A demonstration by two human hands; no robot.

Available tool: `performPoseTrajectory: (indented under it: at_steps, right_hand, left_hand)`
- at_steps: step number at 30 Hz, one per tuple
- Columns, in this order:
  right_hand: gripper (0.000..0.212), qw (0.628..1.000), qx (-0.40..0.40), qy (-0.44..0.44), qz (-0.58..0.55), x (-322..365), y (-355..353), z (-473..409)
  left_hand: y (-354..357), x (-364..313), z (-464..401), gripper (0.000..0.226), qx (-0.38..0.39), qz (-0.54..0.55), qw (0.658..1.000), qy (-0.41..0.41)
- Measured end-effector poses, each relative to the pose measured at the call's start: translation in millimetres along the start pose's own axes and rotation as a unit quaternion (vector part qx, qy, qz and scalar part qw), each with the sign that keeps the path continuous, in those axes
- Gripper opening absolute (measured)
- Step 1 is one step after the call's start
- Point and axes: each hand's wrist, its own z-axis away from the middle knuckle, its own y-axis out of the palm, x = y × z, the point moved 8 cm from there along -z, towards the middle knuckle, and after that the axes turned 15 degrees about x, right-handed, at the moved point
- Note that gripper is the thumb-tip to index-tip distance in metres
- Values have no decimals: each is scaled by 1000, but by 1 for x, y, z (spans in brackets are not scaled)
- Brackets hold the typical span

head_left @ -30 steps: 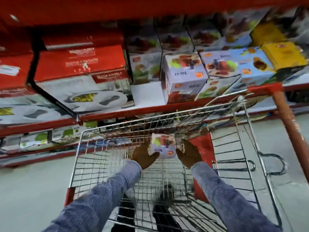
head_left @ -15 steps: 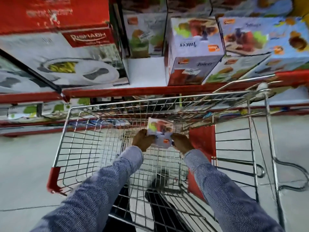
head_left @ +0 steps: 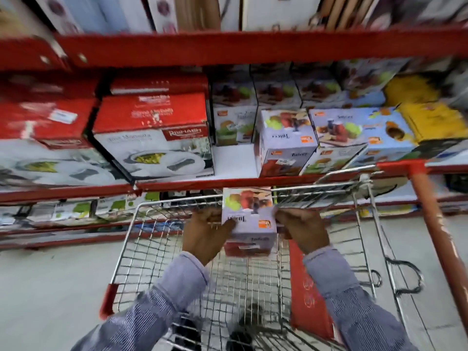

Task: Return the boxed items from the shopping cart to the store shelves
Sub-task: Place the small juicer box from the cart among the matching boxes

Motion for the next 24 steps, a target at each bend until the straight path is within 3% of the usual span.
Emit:
performPoseTrajectory:
  at_steps: [2,9,24]
  right_hand:
    - [4,999,-6,-41,-5,36,-4,12]
    - [13,994,-16,-104,-18,116,-11,26]
    - [17,993,-54,-100,29,147,-14,-11]
  left_hand:
    - [-21,-21,15,24,-25,4,999,37]
    - [-68,-76,34,25,-40,17,990,131]
    - [-79,-96,4,38,-83,-7,986,141]
